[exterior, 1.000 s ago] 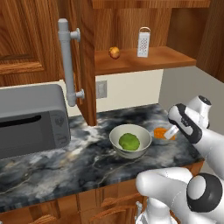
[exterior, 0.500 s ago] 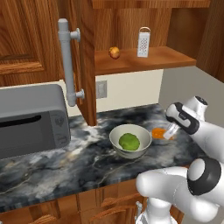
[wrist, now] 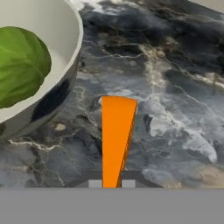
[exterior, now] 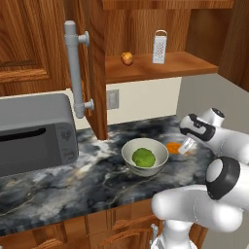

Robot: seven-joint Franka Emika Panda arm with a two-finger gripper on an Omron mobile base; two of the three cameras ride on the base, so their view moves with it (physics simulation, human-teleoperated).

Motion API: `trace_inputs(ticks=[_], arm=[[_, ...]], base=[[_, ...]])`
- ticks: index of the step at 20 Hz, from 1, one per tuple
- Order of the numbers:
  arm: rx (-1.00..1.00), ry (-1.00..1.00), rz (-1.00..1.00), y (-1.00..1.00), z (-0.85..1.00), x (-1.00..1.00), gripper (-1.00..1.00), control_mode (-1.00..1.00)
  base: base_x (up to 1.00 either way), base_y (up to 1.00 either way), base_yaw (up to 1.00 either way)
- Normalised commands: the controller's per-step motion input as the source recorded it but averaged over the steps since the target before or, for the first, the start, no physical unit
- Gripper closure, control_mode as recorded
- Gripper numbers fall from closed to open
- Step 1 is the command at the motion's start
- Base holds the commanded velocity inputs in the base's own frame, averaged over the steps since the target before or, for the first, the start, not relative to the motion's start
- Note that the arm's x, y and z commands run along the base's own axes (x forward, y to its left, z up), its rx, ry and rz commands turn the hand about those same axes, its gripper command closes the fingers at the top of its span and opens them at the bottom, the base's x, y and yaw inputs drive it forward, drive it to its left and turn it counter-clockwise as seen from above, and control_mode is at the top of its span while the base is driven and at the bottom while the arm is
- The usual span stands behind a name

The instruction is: Pick the cheese from the fridge and the cheese grater from the cabinet and place them next to the salad bowl.

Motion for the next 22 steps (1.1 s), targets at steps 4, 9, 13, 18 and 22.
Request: trace_inputs(ticks=[4,9,13,18,22], arm=[[0.0,0.0,0.0,0.01,-0.19,0.3,1.0,-1.0],[0.0,0.0,0.01,0.0,-0.17,0.27,1.0,-1.0],[0.0,0.0,0.04,0.0,-0.25,0.24,1.0,-1.0],[0.0,0.0,0.05,0.0,-0.31,0.14,1.0,-1.0],[0.0,0.0,0.05,0.04,-0.33,0.06,1.0,-1.0]], base=[[0.0,0.0,0.0],[0.0,0.0,0.0],[0.0,0.0,0.0],[0.0,0.0,0.0],[0.0,0.0,0.0]])
